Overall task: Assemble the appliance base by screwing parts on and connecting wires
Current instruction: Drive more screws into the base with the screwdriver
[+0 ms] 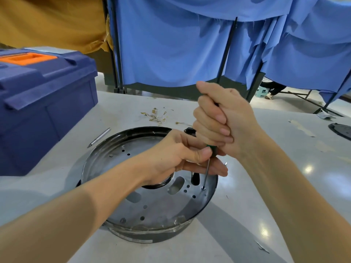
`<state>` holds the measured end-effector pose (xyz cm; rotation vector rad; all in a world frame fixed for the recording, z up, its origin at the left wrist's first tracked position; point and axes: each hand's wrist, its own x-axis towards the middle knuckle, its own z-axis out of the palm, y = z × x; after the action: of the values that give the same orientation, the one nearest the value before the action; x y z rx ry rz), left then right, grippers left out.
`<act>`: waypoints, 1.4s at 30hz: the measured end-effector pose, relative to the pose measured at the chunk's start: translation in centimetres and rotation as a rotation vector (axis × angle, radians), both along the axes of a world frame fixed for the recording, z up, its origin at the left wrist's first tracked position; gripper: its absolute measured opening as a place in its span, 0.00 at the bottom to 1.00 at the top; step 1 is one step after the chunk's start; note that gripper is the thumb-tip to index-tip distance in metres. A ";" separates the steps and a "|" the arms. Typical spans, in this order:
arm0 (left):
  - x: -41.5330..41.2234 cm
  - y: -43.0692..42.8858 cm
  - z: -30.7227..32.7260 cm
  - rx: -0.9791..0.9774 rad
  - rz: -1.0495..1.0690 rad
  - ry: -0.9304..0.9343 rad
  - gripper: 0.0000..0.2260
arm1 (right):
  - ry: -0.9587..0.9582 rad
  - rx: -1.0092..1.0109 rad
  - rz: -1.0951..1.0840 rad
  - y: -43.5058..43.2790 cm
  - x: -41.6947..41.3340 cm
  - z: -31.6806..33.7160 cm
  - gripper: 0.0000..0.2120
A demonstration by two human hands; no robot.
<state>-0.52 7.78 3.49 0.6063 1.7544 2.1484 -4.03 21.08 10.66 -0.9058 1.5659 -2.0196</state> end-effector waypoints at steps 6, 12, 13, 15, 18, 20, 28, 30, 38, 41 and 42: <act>-0.1 0.7 0.2 -0.002 0.032 0.005 0.06 | 0.278 -0.074 -0.809 -1.4 2.3 -1.7 0.34; -0.2 0.5 0.3 0.012 0.021 0.011 0.07 | 0.010 0.055 -0.188 0.7 0.3 0.2 0.33; -0.2 0.5 0.3 0.007 0.009 0.008 0.07 | -0.031 0.083 -0.027 1.2 -0.4 0.9 0.33; -0.2 0.7 0.2 -0.012 -0.026 0.015 0.08 | -0.080 0.069 0.249 1.2 -0.9 1.4 0.33; -0.1 0.1 0.2 -0.006 -0.043 0.002 0.08 | -0.085 0.052 0.361 0.3 -0.5 1.0 0.33; -0.1 -0.3 0.1 0.007 -0.024 0.000 0.11 | -0.029 0.052 0.173 -0.1 0.0 0.7 0.33; -0.1 0.2 0.3 -0.003 0.011 0.044 0.08 | 0.264 -0.103 -0.738 -1.6 2.1 -0.8 0.32; 0.0 0.6 0.4 -0.029 0.026 0.077 0.07 | 0.299 -0.126 -0.830 -1.8 2.4 -1.4 0.32; -0.1 0.5 0.5 -0.026 0.000 0.030 0.07 | -0.093 0.085 0.276 0.7 -0.8 1.1 0.30; -0.1 -0.1 0.4 -0.015 -0.016 0.011 0.08 | -0.086 0.029 0.293 -0.3 -0.5 0.5 0.32; -0.1 -0.4 0.4 0.005 -0.009 -0.001 0.09 | -0.053 0.025 0.183 -0.6 -0.2 0.4 0.32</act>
<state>-0.61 7.40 3.90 0.6124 1.7427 2.1479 -4.21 20.51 11.02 -0.9421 1.4220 -1.8777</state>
